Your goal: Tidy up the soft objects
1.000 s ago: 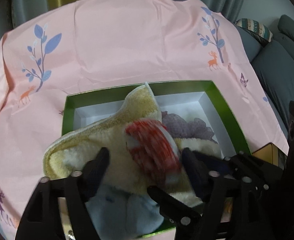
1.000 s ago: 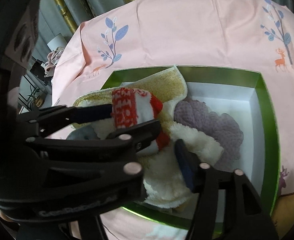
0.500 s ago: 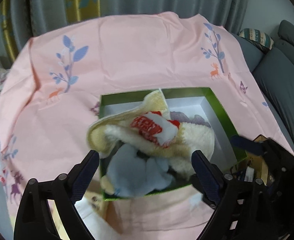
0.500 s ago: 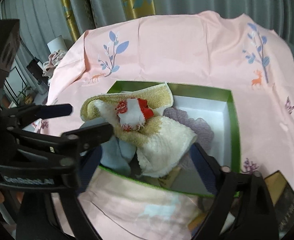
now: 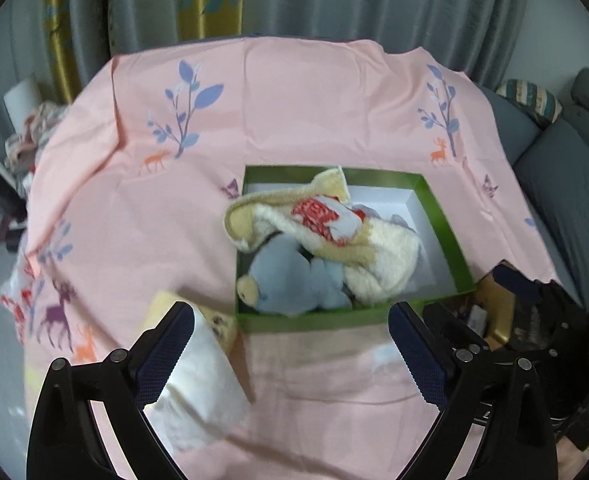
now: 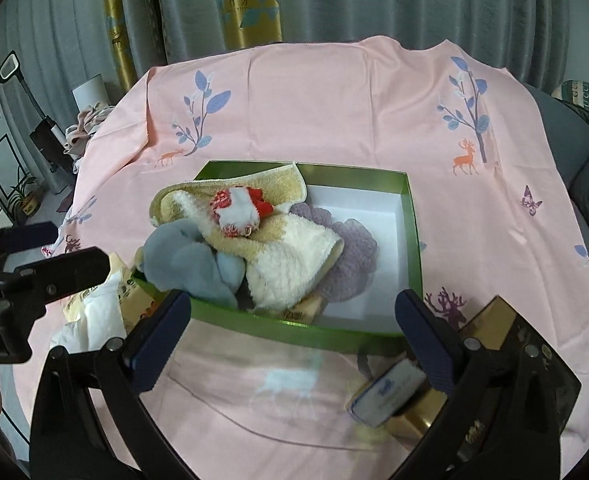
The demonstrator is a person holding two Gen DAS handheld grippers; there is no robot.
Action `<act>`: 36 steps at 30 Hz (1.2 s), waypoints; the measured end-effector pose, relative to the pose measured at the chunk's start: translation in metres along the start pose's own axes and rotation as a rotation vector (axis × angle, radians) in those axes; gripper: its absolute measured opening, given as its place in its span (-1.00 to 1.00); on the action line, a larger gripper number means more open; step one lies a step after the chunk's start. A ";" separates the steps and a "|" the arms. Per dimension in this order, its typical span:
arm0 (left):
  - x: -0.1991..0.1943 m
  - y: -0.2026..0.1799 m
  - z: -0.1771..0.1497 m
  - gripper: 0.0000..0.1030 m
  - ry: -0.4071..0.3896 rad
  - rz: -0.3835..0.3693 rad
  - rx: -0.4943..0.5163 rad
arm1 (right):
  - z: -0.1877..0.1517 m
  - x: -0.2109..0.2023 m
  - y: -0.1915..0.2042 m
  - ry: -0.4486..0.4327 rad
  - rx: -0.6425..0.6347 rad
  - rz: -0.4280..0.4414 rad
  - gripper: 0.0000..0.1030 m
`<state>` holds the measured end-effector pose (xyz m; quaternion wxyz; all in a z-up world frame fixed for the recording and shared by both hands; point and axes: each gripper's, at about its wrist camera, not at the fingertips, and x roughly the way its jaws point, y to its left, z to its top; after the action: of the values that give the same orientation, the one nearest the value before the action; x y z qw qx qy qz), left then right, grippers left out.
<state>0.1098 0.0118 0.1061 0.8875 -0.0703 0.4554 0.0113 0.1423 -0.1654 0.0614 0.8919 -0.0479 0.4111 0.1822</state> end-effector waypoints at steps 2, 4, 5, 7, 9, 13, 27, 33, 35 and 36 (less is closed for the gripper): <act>-0.001 0.003 -0.003 0.90 0.020 -0.006 -0.026 | -0.002 -0.004 0.001 0.002 -0.001 -0.004 0.98; -0.003 0.005 -0.004 0.90 0.028 -0.013 -0.039 | -0.002 -0.006 0.002 0.001 -0.001 -0.007 0.98; -0.003 0.006 -0.005 0.90 0.036 -0.021 -0.043 | -0.002 -0.008 0.002 0.001 -0.003 -0.009 0.98; -0.001 0.007 -0.006 0.90 0.053 -0.019 -0.046 | -0.002 -0.010 0.004 0.000 -0.008 -0.013 0.98; 0.001 0.009 -0.006 0.90 0.062 0.010 -0.045 | -0.001 -0.013 0.006 -0.003 -0.015 -0.017 0.98; 0.007 0.016 -0.008 0.90 0.086 0.032 -0.063 | -0.002 -0.017 0.009 -0.008 -0.022 -0.025 0.98; 0.033 0.012 0.003 0.90 0.127 0.078 -0.040 | 0.006 -0.011 0.009 0.012 -0.022 -0.039 0.98; 0.038 0.008 0.007 0.90 0.130 0.089 -0.024 | 0.009 -0.008 0.007 0.015 -0.019 -0.050 0.98; 0.038 0.007 0.008 0.90 0.130 0.089 -0.023 | 0.009 -0.007 0.006 0.017 -0.014 -0.051 0.98; 0.038 0.007 0.008 0.90 0.130 0.089 -0.021 | 0.009 -0.007 0.005 0.018 -0.013 -0.051 0.98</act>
<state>0.1384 0.0185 0.0791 0.8538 -0.0600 0.5146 0.0509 0.1425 -0.1602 0.0724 0.8922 -0.0658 0.4164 0.1619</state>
